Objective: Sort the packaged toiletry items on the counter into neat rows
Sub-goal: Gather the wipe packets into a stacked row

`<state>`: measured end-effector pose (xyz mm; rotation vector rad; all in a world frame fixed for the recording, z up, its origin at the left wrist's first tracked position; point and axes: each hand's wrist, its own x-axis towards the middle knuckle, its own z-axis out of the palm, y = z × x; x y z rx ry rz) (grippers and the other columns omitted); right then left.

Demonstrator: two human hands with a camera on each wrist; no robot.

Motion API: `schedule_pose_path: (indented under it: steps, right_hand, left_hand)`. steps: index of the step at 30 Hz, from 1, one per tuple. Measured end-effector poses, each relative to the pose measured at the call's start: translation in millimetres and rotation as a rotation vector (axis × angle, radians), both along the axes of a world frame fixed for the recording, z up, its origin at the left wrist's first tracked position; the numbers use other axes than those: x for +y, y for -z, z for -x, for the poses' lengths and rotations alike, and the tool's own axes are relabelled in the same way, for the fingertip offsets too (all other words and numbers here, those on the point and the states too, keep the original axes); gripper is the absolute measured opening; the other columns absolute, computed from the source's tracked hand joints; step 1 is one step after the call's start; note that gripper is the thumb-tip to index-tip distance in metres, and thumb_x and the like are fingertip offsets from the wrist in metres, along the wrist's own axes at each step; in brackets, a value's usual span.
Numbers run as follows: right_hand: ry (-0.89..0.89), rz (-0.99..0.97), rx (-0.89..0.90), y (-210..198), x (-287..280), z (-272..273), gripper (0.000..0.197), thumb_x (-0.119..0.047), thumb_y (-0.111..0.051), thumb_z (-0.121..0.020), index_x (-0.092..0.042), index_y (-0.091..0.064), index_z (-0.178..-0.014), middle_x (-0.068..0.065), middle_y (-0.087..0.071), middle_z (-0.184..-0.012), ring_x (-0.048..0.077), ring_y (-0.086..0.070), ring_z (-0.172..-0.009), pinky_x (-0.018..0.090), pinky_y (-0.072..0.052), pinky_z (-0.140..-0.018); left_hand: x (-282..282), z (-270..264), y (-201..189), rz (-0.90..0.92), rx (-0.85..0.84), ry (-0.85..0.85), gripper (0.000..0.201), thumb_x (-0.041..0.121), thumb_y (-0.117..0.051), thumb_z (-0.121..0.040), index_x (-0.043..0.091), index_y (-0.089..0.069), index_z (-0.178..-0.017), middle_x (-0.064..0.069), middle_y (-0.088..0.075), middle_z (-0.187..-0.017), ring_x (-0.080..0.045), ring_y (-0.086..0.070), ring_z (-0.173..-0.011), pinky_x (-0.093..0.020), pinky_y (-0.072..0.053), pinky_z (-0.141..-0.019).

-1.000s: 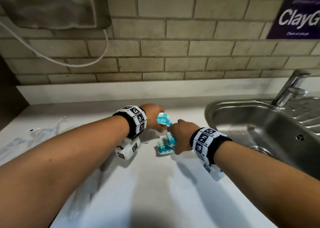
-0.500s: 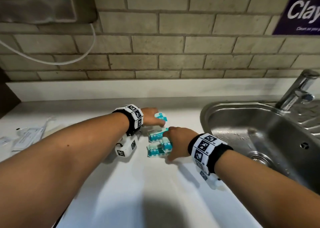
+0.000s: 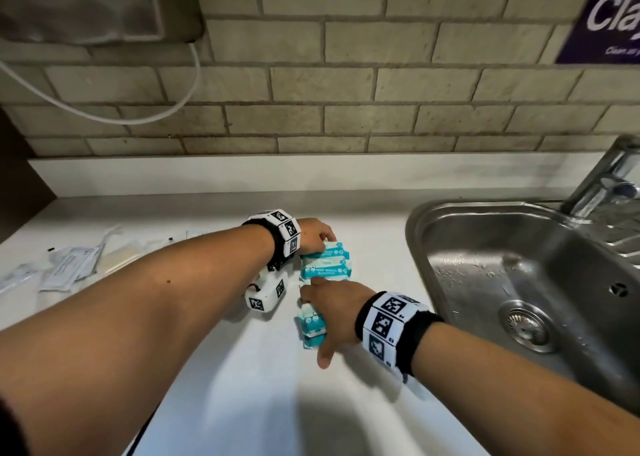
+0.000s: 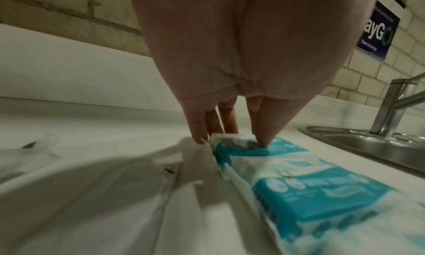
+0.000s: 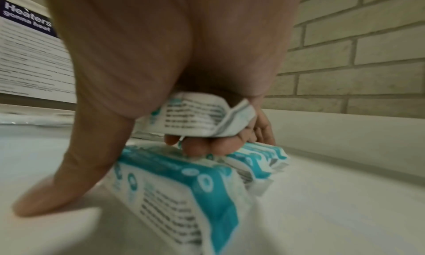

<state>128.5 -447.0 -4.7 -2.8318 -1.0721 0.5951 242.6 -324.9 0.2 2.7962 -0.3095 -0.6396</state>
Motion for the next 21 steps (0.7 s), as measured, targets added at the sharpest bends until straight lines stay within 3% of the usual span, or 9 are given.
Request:
schedule_pose_path:
  steps: [3,7,10,12,13,16,18,21]
  right_hand:
    - [0.05,-0.069,0.003,1,-3,-4,0.089,-0.046,-0.088,-0.055,-0.019,-0.046,-0.128,0.001,-0.055,-0.123,0.025,-0.058,-0.107,0.033,-0.049,-0.089]
    - [0.195,-0.227,0.056,-12,-16,-10,0.099,-0.056,-0.086,-0.052,-0.021,-0.042,-0.133,-0.002,-0.055,-0.129,0.021,-0.055,-0.113,0.031,-0.047,-0.094]
    - [0.243,-0.332,0.065,-27,-33,-15,0.066,-0.044,-0.082,-0.066,-0.02,-0.038,-0.108,-0.007,-0.059,-0.095,0.017,-0.06,-0.083,0.024,-0.046,-0.066]
    - [0.264,-0.357,0.046,-36,-43,-18,0.053,-0.031,-0.076,-0.075,-0.018,-0.03,-0.098,-0.007,-0.052,-0.077,0.012,-0.052,-0.064,0.022,-0.038,-0.052]
    - [0.283,-0.356,0.034,-40,-47,-18,0.051,-0.028,-0.074,-0.077,-0.016,-0.029,-0.097,-0.007,-0.048,-0.074,0.01,-0.046,-0.06,0.023,-0.034,-0.05]
    - [0.319,-0.333,0.017,-48,-51,-17,0.046,-0.024,-0.073,-0.077,-0.013,-0.032,-0.097,-0.005,-0.044,-0.073,0.013,-0.042,-0.061,0.025,-0.031,-0.05]
    - [0.296,-0.298,0.016,-50,-49,-13,0.045,-0.024,-0.074,-0.076,-0.014,-0.036,-0.097,-0.007,-0.045,-0.074,0.011,-0.044,-0.063,0.024,-0.031,-0.05]
    - [0.222,-0.249,0.008,-48,-44,-7,0.045,-0.026,-0.076,-0.073,-0.016,-0.04,-0.097,-0.009,-0.047,-0.076,0.011,-0.046,-0.065,0.022,-0.032,-0.05]
  left_hand:
    - [9,7,-3,0.026,0.021,0.017,0.049,0.014,-0.047,-0.096,0.019,-0.043,-0.144,-0.005,-0.051,-0.143,-0.021,-0.053,-0.123,-0.022,-0.038,-0.097]
    - [22,24,-10,0.073,-0.025,0.01,0.056,0.018,-0.049,-0.097,0.021,-0.03,-0.15,-0.004,-0.033,-0.155,-0.02,-0.036,-0.139,-0.024,-0.027,-0.108]
    - [30,42,-17,0.098,-0.103,0.045,0.064,0.028,-0.061,-0.09,0.022,-0.034,-0.148,-0.004,-0.041,-0.15,-0.019,-0.043,-0.134,-0.027,-0.033,-0.108]
    - [32,54,-17,0.13,-0.113,0.127,0.079,0.046,-0.071,-0.078,0.024,-0.037,-0.146,-0.003,-0.047,-0.144,-0.02,-0.047,-0.129,-0.029,-0.038,-0.106]
    - [32,60,-13,0.106,-0.101,0.192,0.087,0.059,-0.072,-0.072,0.027,-0.036,-0.145,-0.003,-0.043,-0.146,-0.023,-0.04,-0.135,-0.032,-0.035,-0.11]
    - [28,66,10,-0.08,-0.094,0.33,0.106,0.089,-0.054,-0.056,0.041,-0.024,-0.147,-0.002,-0.009,-0.162,-0.025,0.002,-0.15,-0.046,-0.008,-0.121]
    - [21,69,20,-0.143,-0.07,0.381,0.103,0.091,-0.047,-0.057,0.044,-0.023,-0.146,-0.002,0.001,-0.163,-0.028,0.014,-0.149,-0.051,0.001,-0.121]
    - [17,71,27,-0.186,-0.022,0.41,0.083,0.079,-0.049,-0.075,0.045,-0.023,-0.147,0.003,0.0,-0.163,-0.028,0.016,-0.148,-0.048,0.012,-0.119]
